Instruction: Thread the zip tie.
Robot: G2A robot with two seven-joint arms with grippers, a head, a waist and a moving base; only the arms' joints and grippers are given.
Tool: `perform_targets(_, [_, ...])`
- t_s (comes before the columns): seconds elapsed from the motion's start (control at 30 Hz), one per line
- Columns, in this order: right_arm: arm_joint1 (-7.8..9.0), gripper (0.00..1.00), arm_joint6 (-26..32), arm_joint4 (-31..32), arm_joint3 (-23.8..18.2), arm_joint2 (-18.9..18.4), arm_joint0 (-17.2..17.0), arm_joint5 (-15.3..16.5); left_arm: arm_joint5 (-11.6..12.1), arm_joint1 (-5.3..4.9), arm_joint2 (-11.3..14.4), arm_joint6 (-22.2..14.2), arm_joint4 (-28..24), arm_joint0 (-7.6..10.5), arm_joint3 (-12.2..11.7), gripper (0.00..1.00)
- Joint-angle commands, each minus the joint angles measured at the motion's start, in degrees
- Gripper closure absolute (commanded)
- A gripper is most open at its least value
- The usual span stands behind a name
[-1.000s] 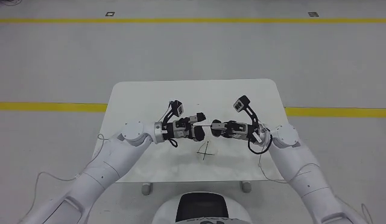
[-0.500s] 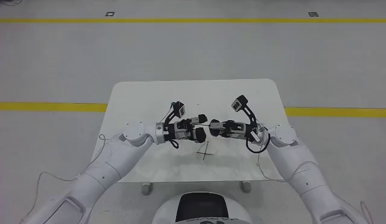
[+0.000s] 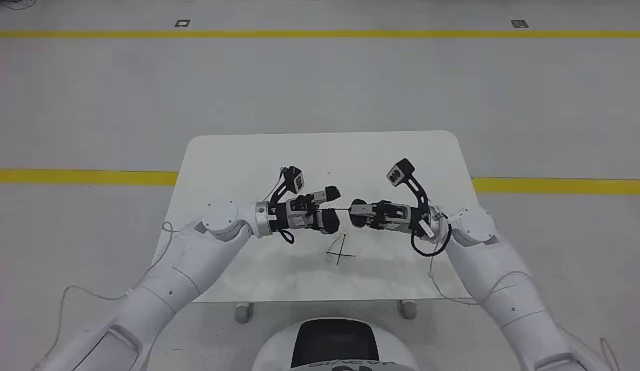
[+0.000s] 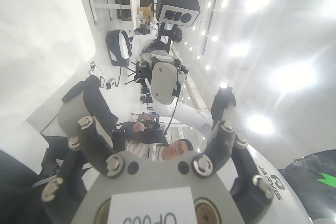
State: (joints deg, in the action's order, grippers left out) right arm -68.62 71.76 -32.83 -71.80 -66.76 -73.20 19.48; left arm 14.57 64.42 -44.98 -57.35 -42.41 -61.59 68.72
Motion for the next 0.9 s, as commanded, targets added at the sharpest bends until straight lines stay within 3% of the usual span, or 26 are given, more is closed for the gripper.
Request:
perform_targets(0.0, [0.02, 1.0, -0.05, -0.02, -0.11, 0.13, 0.0, 0.0, -0.06, 0.03, 0.0, -0.1, 0.04, -0.06, 0.04, 0.0])
perform_targets(0.47, [-0.06, 1.0, -0.13, -0.63, 0.85, 1.41, 1.09, 0.0, -0.42, 0.29, -0.09, -0.42, 0.31, -0.08, 0.03, 0.0])
perform_targets(0.87, [0.33, 1.0, 0.32, -0.62, -0.52, 0.54, 0.05, 0.0, -0.38, 0.5, -0.4, -0.45, 0.11, -0.11, -0.46, 0.0])
